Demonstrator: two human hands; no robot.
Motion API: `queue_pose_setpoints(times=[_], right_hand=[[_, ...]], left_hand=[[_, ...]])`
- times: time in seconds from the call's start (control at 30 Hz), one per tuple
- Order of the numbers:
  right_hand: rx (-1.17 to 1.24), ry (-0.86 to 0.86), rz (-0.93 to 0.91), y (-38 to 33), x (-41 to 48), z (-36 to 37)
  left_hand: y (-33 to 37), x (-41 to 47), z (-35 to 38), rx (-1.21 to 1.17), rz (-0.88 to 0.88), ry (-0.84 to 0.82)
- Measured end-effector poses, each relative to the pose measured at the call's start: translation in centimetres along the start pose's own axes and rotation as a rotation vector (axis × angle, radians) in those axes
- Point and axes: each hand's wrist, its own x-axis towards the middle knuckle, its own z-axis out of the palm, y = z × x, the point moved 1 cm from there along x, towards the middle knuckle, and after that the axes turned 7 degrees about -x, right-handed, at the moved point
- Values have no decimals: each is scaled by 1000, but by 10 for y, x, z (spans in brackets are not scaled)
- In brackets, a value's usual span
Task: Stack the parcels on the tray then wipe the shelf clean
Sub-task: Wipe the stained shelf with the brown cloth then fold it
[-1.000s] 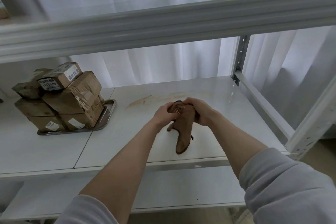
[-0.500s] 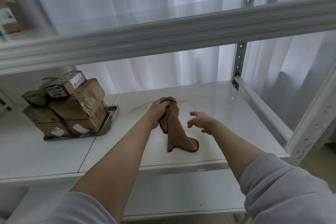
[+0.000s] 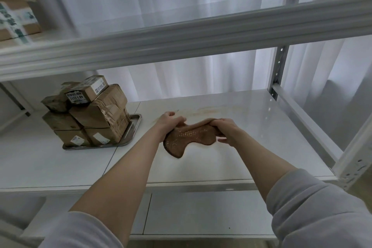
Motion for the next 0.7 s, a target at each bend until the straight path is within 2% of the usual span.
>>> queue_pose_setpoints(times=[0.07, 0.13, 0.2, 0.3, 0.47, 0.53, 0.6, 0.7], right_hand=[[39, 10, -1, -5, 2, 1], [26, 41, -29, -10, 2, 0], [16, 57, -43, -13, 4, 0], [46, 50, -72, -18, 6, 0], [102, 109, -80, -19, 18, 7], [-17, 198, -99, -11, 29, 12], [-291, 257, -131, -4, 30, 17], [-684, 227, -223, 11, 28, 31]], left_hand=[[-1, -2, -5, 85, -19, -100], [-2, -2, -10, 268, -8, -180], [-4, -2, -15, 291, 45, -126], [-4, 0, -19, 189, 108, -5], [-7, 1, -18, 142, 86, 9], [-19, 6, -15, 303, 101, 64], [-34, 8, -12, 524, 104, 100], [-48, 1, 0, 651, 184, 32]])
